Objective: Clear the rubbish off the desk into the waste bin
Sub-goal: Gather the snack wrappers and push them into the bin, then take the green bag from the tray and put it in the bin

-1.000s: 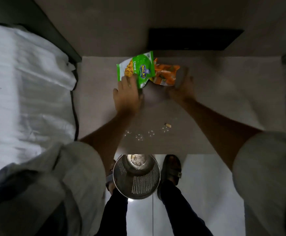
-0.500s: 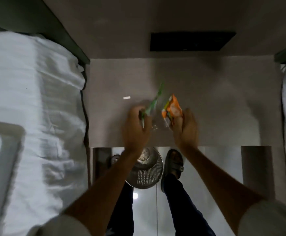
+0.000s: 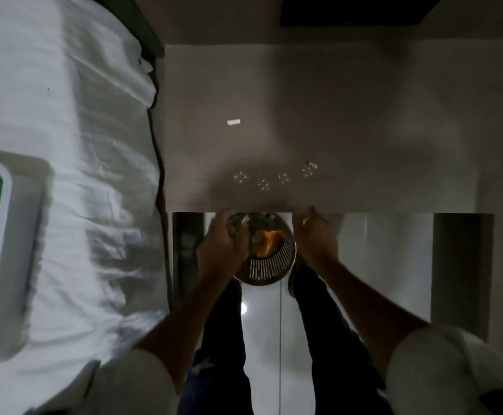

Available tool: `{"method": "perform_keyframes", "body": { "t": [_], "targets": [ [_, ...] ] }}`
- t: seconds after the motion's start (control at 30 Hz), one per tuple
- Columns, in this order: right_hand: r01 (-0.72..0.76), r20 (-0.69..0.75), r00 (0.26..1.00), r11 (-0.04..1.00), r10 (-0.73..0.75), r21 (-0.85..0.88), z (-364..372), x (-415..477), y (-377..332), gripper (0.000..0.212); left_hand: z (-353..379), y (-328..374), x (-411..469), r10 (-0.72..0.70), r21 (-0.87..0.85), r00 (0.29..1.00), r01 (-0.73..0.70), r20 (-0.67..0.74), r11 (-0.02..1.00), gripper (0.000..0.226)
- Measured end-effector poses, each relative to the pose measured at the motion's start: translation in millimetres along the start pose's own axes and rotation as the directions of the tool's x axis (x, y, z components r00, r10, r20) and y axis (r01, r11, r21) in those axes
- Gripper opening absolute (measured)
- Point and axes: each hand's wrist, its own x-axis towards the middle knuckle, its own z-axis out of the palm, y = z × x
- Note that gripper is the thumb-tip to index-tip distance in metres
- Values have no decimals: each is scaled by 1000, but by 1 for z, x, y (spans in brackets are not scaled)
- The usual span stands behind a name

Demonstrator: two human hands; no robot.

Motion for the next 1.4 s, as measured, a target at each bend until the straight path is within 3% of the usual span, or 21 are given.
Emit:
{"method": "perform_keyframes", "body": {
  "t": [0.1, 0.2, 0.37, 0.47, 0.63, 0.73, 0.9, 1.03, 1.13, 1.27, 1.33, 1.4],
  "targets": [
    [69, -34, 997, 997, -69, 22, -14, 32, -12, 21, -20, -3, 45, 129, 171, 990, -118, -52, 978, 21],
    [54, 16, 998, 998, -54, -37, -39, 58, -15, 28, -27, 19, 86, 242, 260, 969, -223, -45, 940, 26],
    [71, 90, 994, 979, -55, -192, -63, 87, -14, 21, -19, 60, 148, 196, 294, 981, -188, 1, 937, 35],
    [117, 71, 992, 960, -102, -253, -55, 94, -22, 19, -20, 57, 176, 150, 356, 989, -137, -9, 924, 28],
    [156, 134, 984, 925, -116, -346, -40, 92, -25, 24, -20, 38, 189, 198, 476, 980, -188, 28, 859, 20],
    [121, 112, 990, 922, -85, -368, -44, 89, -11, 19, -9, 40, 174, 189, 422, 978, -206, 82, 883, 13],
    [131, 185, 978, 977, -99, -171, -13, 41, -7, 6, 12, 29, 102, 138, 243, 986, -156, 89, 957, 13],
    [150, 356, 930, 978, -90, -146, 11, -3, -2, 27, 24, 3, 23, 144, 201, 945, -208, 295, 957, 17],
    [179, 371, 922, 972, -111, -155, 10, -13, 0, 26, 24, -7, 6, 96, 150, 957, -141, 273, 979, 29],
    [73, 272, 961, 995, -50, -75, 2, -19, -7, 23, 7, -6, -1, 106, 112, 959, -139, 263, 984, 35],
    [13, 263, 965, 1000, -8, -16, -1, -32, -17, 21, -14, -3, -12, 80, 39, 982, -88, 174, 995, 34],
    [-41, 231, 973, 993, 13, 115, -13, -43, -39, 16, -41, 8, -22, 144, -44, 990, -143, 11, 989, 32]
  ]
}}
